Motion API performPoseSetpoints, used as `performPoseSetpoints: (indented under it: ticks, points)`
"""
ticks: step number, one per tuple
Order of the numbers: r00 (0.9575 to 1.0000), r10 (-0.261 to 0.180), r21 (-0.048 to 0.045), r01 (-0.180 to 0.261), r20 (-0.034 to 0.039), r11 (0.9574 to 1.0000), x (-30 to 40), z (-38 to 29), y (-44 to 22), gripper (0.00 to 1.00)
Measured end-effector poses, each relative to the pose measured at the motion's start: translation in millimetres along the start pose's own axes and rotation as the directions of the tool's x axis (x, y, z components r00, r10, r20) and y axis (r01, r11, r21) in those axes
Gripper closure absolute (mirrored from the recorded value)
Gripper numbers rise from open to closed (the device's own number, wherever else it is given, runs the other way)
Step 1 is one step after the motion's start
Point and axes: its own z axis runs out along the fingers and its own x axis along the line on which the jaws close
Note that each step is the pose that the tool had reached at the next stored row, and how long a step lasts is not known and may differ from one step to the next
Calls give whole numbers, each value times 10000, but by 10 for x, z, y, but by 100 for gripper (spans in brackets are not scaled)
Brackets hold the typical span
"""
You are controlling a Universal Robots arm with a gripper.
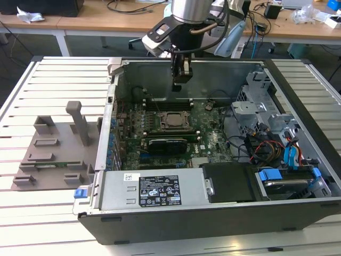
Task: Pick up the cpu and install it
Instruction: 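Install the first cpu locking lever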
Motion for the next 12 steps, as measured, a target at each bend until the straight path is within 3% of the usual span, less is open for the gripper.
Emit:
performPoseSetpoints:
  ticks: [5,7,12]
  points:
    - [9979,-640,-22,640,50,9979,0,0,0,89]
    - [9926,-1211,-38,1211,97,9926,0,0,0,89]
    - [9845,-1746,-51,1747,142,9846,0,0,1,89]
